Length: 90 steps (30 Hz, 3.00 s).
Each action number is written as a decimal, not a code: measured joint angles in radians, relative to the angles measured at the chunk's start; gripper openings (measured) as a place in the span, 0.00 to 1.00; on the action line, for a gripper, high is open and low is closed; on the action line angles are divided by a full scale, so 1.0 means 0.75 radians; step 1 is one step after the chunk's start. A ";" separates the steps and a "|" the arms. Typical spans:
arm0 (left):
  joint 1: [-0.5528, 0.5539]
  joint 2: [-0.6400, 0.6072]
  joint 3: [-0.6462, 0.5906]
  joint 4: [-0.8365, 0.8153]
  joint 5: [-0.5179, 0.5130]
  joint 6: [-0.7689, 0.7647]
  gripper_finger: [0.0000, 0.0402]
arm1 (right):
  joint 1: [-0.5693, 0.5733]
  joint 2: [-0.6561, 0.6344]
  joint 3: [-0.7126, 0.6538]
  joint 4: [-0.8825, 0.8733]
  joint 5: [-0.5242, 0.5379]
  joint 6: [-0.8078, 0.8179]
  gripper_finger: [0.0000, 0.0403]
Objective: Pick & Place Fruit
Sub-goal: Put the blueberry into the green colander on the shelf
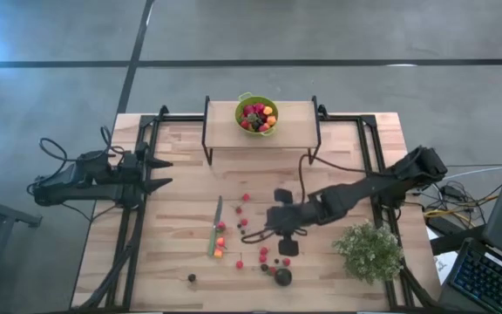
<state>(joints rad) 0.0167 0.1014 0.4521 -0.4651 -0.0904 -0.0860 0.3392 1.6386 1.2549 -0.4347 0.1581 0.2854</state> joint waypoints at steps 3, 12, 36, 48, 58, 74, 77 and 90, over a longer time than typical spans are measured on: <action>0.000 0.000 0.000 0.000 0.000 0.000 0.60 | 0.002 0.000 -0.074 0.106 0.000 0.014 0.14; 0.000 0.000 0.000 0.000 0.000 0.000 0.60 | 0.002 0.000 -0.264 0.230 0.000 0.055 0.33; 0.000 0.000 0.000 0.000 0.000 0.000 0.60 | 0.005 0.001 -0.391 0.423 -0.007 0.041 0.43; 0.000 0.000 0.000 0.000 0.000 0.000 0.60 | 0.002 0.001 -0.400 0.425 -0.006 0.069 0.48; 0.000 0.000 0.000 0.000 0.000 0.000 0.60 | 0.005 0.001 -0.416 0.495 -0.002 0.069 0.49; 0.000 0.000 0.000 0.000 0.000 0.000 0.60 | 0.026 0.106 -0.378 0.504 -0.076 0.081 0.51; 0.000 0.000 0.000 0.001 0.000 0.000 0.60 | 0.031 0.179 -0.342 0.475 -0.127 0.079 0.50; 0.000 0.000 0.000 0.000 0.000 0.000 0.60 | 0.030 0.407 -0.121 0.383 -0.099 -0.011 0.53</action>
<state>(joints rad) 0.0168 0.1015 0.4522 -0.4653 -0.0904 -0.0860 0.3619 1.9442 1.1642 -0.1474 0.0839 0.2773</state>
